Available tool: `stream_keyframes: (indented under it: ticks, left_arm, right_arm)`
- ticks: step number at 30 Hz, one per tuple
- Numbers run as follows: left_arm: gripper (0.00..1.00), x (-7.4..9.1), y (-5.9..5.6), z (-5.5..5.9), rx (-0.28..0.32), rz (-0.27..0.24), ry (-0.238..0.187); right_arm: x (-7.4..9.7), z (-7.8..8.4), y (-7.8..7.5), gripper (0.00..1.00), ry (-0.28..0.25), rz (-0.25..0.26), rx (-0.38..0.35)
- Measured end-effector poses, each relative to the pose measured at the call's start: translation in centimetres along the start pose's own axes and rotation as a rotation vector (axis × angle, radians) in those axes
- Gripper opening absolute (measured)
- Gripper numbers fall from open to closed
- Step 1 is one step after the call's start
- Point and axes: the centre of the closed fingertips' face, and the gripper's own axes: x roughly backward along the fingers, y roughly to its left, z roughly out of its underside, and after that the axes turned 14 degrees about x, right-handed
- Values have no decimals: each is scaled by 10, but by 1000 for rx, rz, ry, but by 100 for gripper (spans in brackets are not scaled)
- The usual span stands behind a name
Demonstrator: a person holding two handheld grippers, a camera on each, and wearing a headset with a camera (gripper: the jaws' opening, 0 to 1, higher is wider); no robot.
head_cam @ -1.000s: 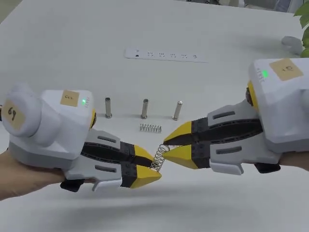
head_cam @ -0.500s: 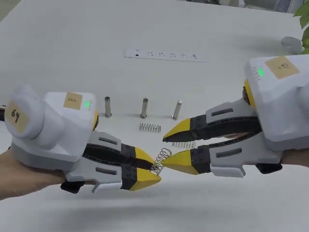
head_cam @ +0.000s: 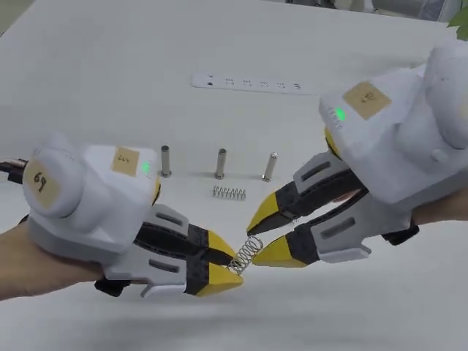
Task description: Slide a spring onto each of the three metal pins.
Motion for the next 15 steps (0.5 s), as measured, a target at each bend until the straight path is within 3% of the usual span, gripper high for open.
stream_keyframes:
  ticks: [6,15]
  left_arm:
    - [1,0,-1,3,-13,0,19]
    - [1,-1,0,2,-17,3,23]
  right_arm:
    - [-8,-1,4,11,21,-77,12]
    - [-14,4,7,9,54,-125,27]
